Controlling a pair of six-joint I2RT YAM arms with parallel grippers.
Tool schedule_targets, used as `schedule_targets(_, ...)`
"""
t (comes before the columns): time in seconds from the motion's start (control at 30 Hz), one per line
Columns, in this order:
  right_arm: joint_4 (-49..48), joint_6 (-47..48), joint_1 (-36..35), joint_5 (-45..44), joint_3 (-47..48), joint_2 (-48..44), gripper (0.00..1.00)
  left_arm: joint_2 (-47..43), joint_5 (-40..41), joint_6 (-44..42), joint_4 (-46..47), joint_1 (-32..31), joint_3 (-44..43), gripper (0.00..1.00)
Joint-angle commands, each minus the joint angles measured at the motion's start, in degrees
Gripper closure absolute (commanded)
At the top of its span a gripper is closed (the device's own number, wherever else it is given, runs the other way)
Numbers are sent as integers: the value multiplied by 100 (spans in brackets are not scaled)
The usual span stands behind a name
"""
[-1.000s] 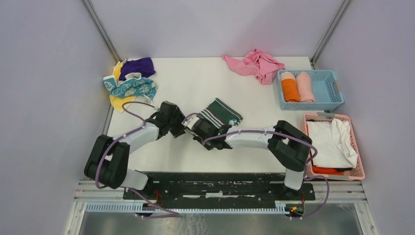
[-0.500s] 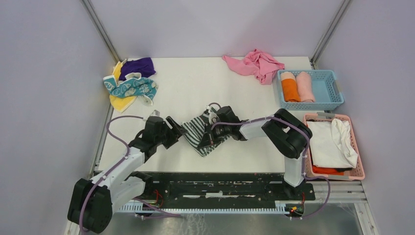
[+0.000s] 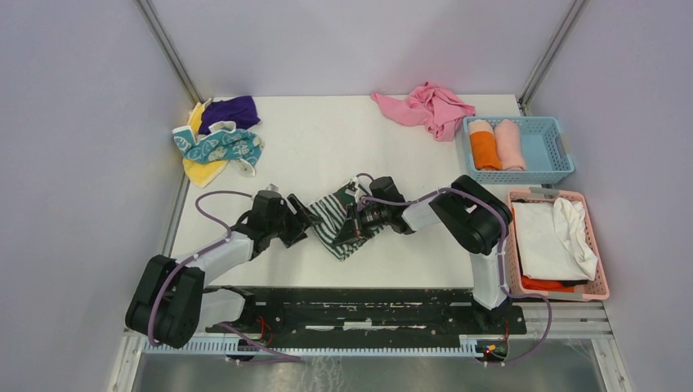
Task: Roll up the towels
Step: Roll the towel at the center of the board.
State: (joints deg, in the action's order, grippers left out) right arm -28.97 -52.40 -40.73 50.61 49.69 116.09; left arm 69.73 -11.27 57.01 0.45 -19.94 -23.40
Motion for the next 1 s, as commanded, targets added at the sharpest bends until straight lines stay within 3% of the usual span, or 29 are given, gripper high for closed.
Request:
schedule_targets(0.0, 876, 324, -44, -146, -46, 282, 96, -252, -128, 264, 575, 11, -113, 21)
schedule_targets(0.2, 882, 316, -45, -154, -95, 246, 97, -698, 392, 426, 705, 13, 102, 21)
schedule_targets(0.67, 1559, 798, -51, -475, -68, -232, 93, 907, 699, -70, -36, -1, -316, 34)
schedule_targets(0.83, 2549, 1678, -239, -1296, 26, -984, 79, 1173, 696, -109, -32, -131, -221, 48)
schedule_targets(0.97, 3886, 2578, -659, -2648, 380, -1770, 64, 1291, 727, -116, -76, -309, -316, 56)
